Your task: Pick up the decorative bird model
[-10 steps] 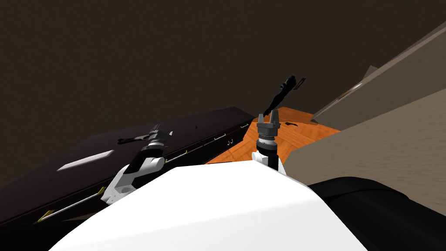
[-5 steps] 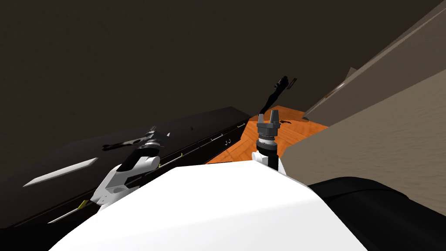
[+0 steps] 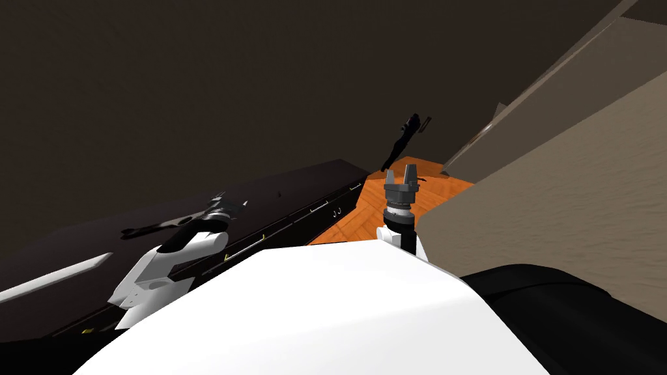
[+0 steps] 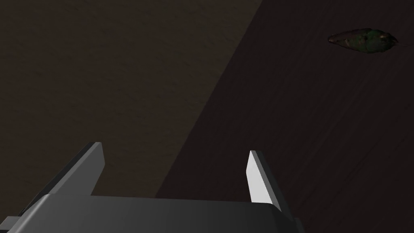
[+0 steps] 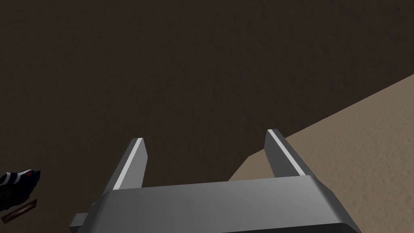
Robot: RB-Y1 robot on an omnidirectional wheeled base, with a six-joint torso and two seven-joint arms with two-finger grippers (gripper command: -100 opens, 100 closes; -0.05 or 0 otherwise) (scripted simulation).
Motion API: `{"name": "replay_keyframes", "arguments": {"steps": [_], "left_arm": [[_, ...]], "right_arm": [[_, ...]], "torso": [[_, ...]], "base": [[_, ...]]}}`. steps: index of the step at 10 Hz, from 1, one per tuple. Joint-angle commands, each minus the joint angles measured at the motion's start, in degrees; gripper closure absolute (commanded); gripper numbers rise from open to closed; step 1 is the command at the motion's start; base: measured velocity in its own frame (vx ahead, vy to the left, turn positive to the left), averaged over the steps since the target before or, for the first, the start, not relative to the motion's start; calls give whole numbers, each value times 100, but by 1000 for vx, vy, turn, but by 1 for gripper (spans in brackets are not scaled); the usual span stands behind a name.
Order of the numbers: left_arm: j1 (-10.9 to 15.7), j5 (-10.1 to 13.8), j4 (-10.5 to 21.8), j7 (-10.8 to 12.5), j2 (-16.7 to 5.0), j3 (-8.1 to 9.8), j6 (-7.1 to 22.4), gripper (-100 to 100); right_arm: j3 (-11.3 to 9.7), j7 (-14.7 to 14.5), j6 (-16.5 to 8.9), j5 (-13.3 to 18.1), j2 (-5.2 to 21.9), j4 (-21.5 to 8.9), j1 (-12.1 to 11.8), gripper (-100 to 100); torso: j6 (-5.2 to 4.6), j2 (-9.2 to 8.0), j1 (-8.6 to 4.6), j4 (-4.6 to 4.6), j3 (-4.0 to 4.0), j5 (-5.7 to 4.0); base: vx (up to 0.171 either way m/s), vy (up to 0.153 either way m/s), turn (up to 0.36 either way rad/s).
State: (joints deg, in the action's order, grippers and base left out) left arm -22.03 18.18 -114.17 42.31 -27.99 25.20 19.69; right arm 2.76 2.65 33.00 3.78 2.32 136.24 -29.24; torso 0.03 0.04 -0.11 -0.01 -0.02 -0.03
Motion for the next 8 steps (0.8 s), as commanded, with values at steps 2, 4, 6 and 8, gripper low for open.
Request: {"name": "replay_keyframes", "arguments": {"steps": [2, 4, 6, 8], "left_arm": [[22, 151, 177, 446, -207, 186, 462, -100], [43, 279, 327, 697, -380, 347, 780, -100], [43, 279, 327, 807, -380, 347, 970, -100], [56, 409, 483, 1168, -547, 502, 1300, -100]], "right_arm": [[0, 0, 0, 0, 0, 0, 1, 0], [0, 0, 0, 0, 0, 0, 0, 0], [0, 0, 0, 0, 0, 0, 0, 0], [0, 0, 0, 0, 0, 0, 1, 0]], "torso": [[-4, 2, -3, 0, -1, 0], [2, -2, 5, 0, 1, 2], [1, -2, 3, 1, 1, 1], [-4, -1, 1, 0, 1, 1]], "base": [[25, -36, -154], [12, -23, -103], [12, -18, -42], [20, -30, -164]]}}
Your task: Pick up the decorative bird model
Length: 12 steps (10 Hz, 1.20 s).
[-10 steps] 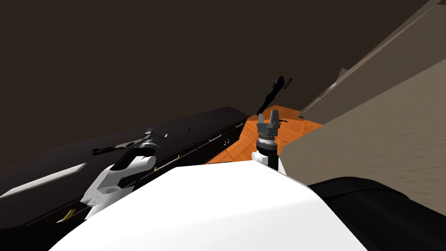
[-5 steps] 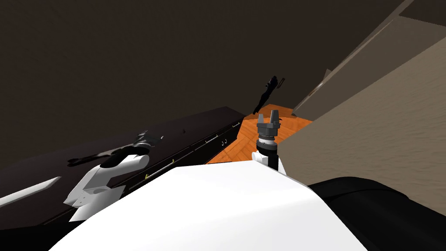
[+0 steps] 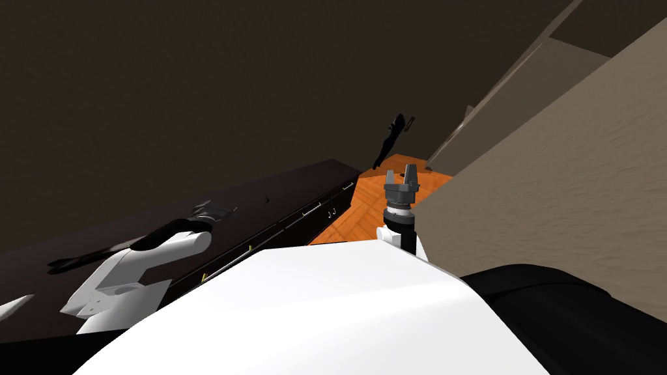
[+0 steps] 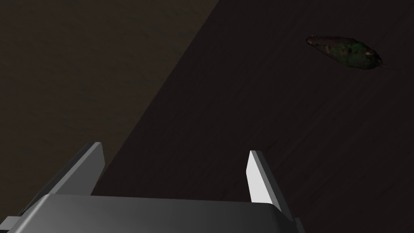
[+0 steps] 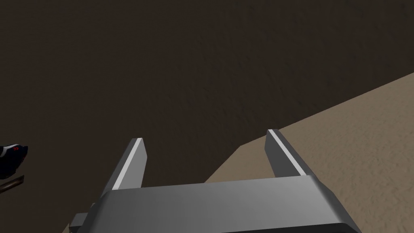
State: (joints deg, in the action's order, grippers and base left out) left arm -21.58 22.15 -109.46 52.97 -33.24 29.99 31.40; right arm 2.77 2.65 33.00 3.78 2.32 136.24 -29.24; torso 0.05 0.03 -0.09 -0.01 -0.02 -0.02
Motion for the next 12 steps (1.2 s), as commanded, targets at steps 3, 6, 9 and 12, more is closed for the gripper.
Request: {"name": "replay_keyframes", "arguments": {"steps": [3, 6, 9, 12], "left_arm": [[16, 141, 172, 464, -182, 175, 559, -100], [16, 270, 334, 828, -334, 320, 984, -100], [11, 400, 497, 1190, -476, 461, 1362, -100], [2, 528, 658, 1550, -606, 597, 1801, -100]], "right_arm": [[0, 0, 0, 0, 0, 0, 1, 0], [0, 0, 0, 0, 0, 0, 1, 0], [0, 0, 0, 0, 0, 0, 1, 0], [0, 0, 0, 0, 0, 0, 1, 0]], "torso": [[-5, 0, 2, 0, 0, 1], [-5, 1, 2, 0, 0, 1], [-4, 0, 3, 0, 0, 1], [-4, 0, 4, 0, 0, 1]], "base": [[17, -17, -103], [19, -16, -104], [18, -15, -101], [20, -11, -104]]}}
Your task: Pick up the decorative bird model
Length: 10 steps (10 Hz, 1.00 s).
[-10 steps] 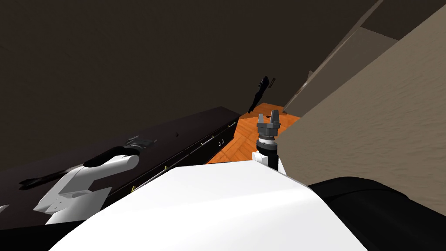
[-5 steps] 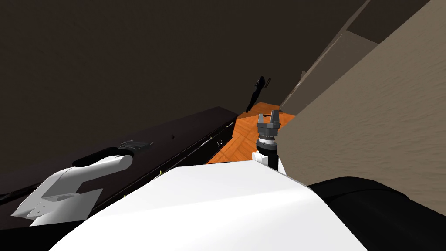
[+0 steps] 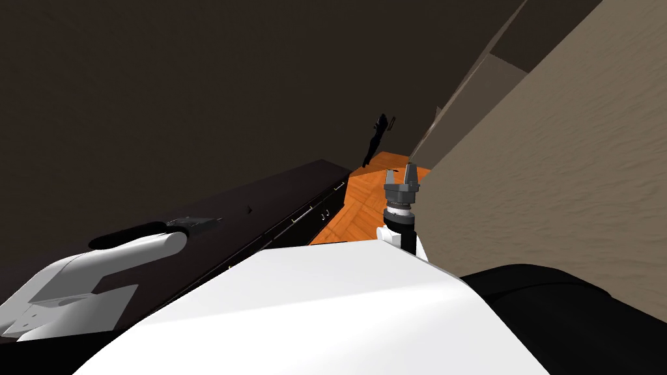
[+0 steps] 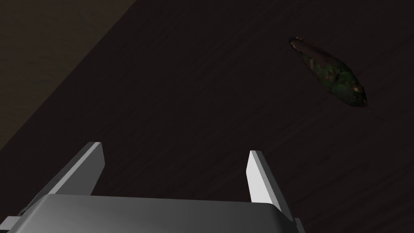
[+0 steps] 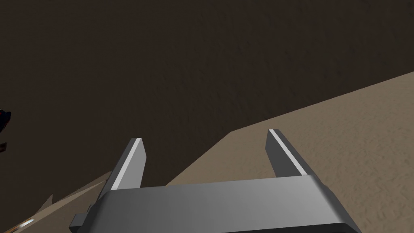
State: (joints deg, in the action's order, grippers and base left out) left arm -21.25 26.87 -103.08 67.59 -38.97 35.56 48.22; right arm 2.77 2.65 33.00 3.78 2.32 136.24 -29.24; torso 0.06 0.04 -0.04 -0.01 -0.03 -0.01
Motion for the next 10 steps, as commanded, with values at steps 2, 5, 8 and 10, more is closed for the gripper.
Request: {"name": "replay_keyframes", "arguments": {"steps": [2, 5, 8, 10], "left_arm": [[-44, 182, 177, 445, -152, 171, 454, -100], [-61, 307, 331, 795, -260, 297, 840, -100], [-79, 429, 479, 1138, -360, 418, 1194, -100], [-99, 548, 621, 1471, -454, 534, 1515, -100]], "right_arm": [[0, 0, 0, 0, 0, 0, 0, 0], [0, 0, 0, 0, 0, 0, 1, 0], [0, 0, 0, 0, 0, 0, 1, 0], [0, 0, 0, 0, 0, 0, 0, 0]], "torso": [[-3, 3, -2, 0, -2, -1], [-5, -2, -1, 1, 1, 0], [-6, -1, -1, 0, 1, -1], [-3, 2, -1, 0, -1, -1]], "base": [[32, -17, -152], [20, -10, -110], [21, -8, -111], [33, -10, -138]]}}
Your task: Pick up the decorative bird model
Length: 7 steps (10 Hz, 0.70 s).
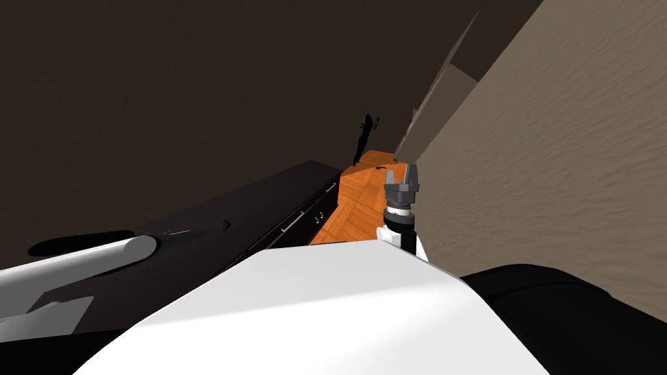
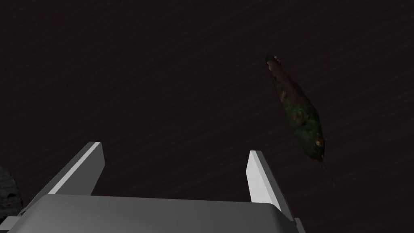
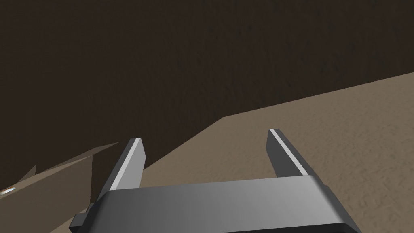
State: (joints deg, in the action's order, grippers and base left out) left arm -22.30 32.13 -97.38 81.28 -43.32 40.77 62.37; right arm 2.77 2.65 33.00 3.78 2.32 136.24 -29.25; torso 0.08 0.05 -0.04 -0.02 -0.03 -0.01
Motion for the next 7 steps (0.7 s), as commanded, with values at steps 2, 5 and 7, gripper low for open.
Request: {"name": "replay_keyframes", "arguments": {"steps": [2, 5, 7], "left_arm": [[-16, 137, 187, 422, -107, 121, 402, -100], [-64, 351, 442, 890, -262, 313, 857, -100], [-91, 449, 560, 1193, -329, 396, 1154, -100]], "right_arm": [[-1, 0, 0, 0, 0, 0, 1, 0], [0, 0, 0, 0, 0, 0, 0, 0], [0, 0, 0, 0, 0, 0, 0, 0]], "torso": [[-6, 2, -2, 0, -1, -1], [-1, 0, -1, 0, 0, 0], [0, 1, 1, 0, 0, 0]], "base": [[32, -13, -159], [34, -9, -151], [34, -5, -125]]}}
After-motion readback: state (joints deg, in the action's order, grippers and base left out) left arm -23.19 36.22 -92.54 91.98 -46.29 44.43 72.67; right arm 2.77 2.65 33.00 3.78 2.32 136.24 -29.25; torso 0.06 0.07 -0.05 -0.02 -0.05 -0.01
